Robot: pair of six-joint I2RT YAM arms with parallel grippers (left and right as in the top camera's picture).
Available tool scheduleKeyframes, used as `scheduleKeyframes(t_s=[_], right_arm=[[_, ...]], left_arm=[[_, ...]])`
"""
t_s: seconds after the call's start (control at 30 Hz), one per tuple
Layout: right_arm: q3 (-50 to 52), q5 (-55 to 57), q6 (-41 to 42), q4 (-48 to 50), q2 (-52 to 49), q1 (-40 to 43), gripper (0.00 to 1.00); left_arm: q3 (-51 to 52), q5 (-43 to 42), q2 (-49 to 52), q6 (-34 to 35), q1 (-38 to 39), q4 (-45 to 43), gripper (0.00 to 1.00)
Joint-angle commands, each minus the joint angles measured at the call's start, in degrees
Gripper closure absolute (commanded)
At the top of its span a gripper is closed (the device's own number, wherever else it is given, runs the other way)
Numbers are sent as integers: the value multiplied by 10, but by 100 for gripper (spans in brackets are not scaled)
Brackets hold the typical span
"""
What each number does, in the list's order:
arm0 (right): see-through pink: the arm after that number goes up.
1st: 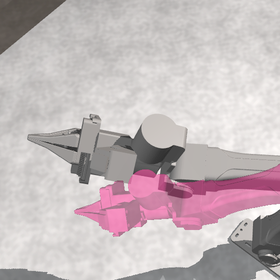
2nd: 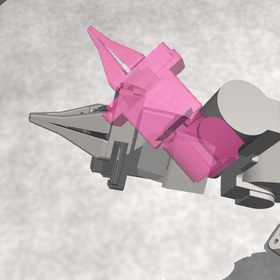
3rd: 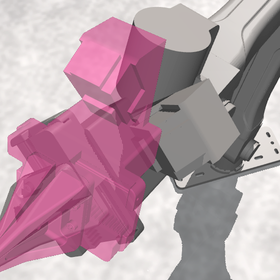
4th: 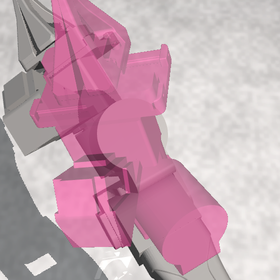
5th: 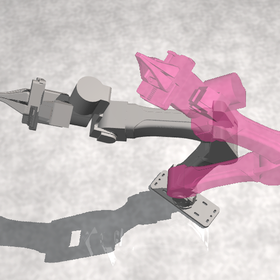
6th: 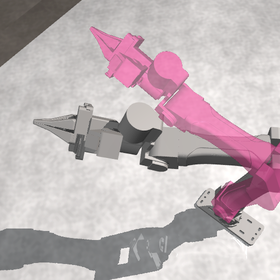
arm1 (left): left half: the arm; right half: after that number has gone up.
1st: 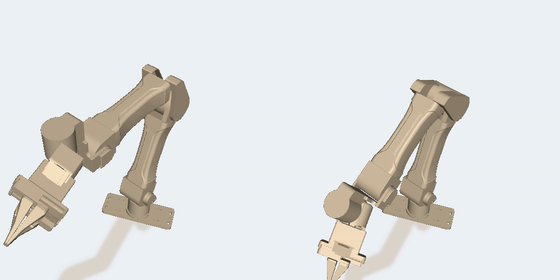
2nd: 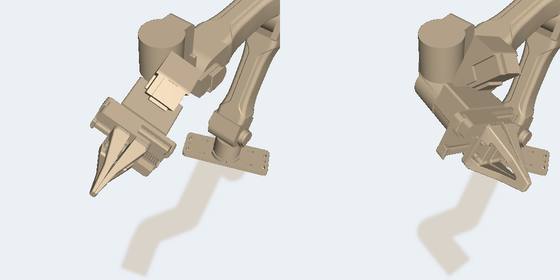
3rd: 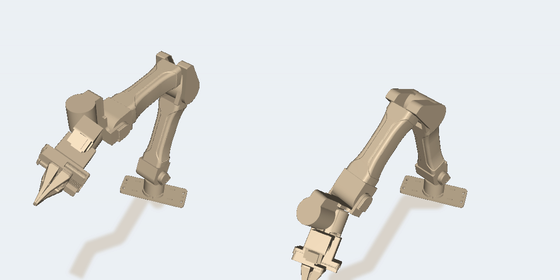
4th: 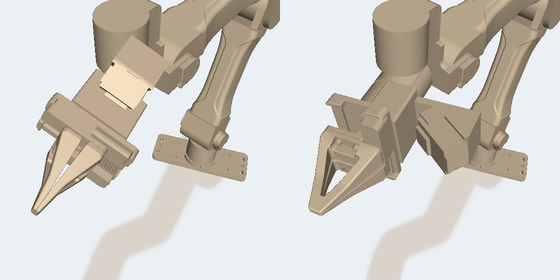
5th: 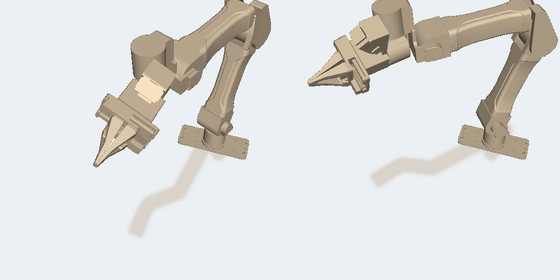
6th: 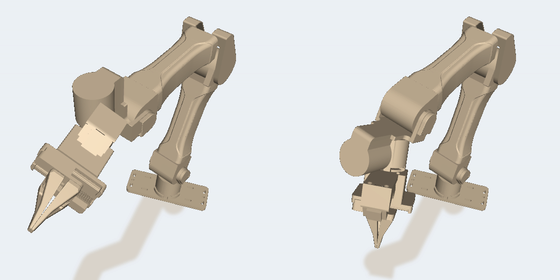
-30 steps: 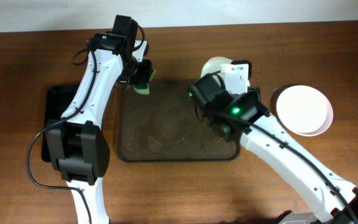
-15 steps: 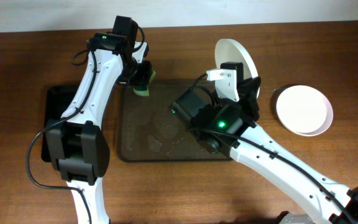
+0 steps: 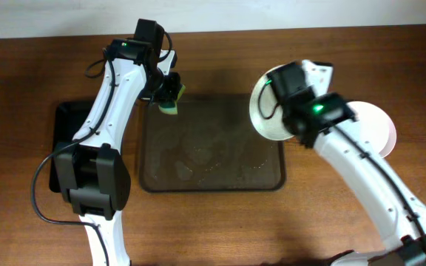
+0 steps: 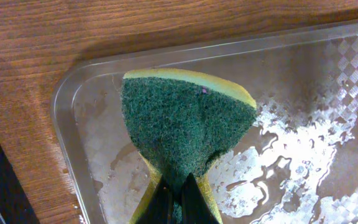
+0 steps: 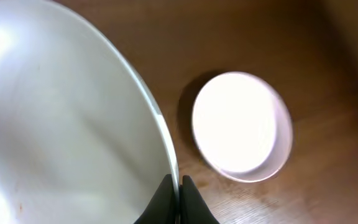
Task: Clean dirty plates on tray and stack at the side
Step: 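Carry the last plate with the right gripper onto the right stack, then place the sponge back on the black tray with the left gripper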
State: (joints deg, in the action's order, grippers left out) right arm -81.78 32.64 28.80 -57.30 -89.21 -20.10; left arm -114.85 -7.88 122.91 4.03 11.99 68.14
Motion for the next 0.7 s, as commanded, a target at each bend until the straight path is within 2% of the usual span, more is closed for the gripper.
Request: scheduleKeyframes(t_s=[0.0, 0.07, 0.13, 0.23, 0.33, 0.5, 0.63, 0.67], right_arm=[[-2, -235, -48, 7, 9, 129, 96], [-2, -303, -48, -1, 9, 249, 96], [-1, -310, -48, -1, 7, 345, 96], [17, -303, -64, 12, -6, 445, 96], [42, -290, -76, 39, -41, 490, 96], [63, -288, -76, 103, -118, 494, 96], [63, -288, -75, 76, -156, 494, 94], [62, -288, -75, 72, -155, 494, 86]], left_arm=[[4, 2, 0, -10, -2, 1, 99], [4, 2, 0, -10, -2, 1, 99], [4, 2, 0, -10, 0, 1, 99], [4, 2, 0, -11, 1, 0, 99], [4, 2, 0, -10, 4, 0, 99], [4, 2, 0, -10, 4, -1, 99], [4, 2, 0, -9, 4, -1, 99], [2, 2, -1, -9, 4, 1, 99]])
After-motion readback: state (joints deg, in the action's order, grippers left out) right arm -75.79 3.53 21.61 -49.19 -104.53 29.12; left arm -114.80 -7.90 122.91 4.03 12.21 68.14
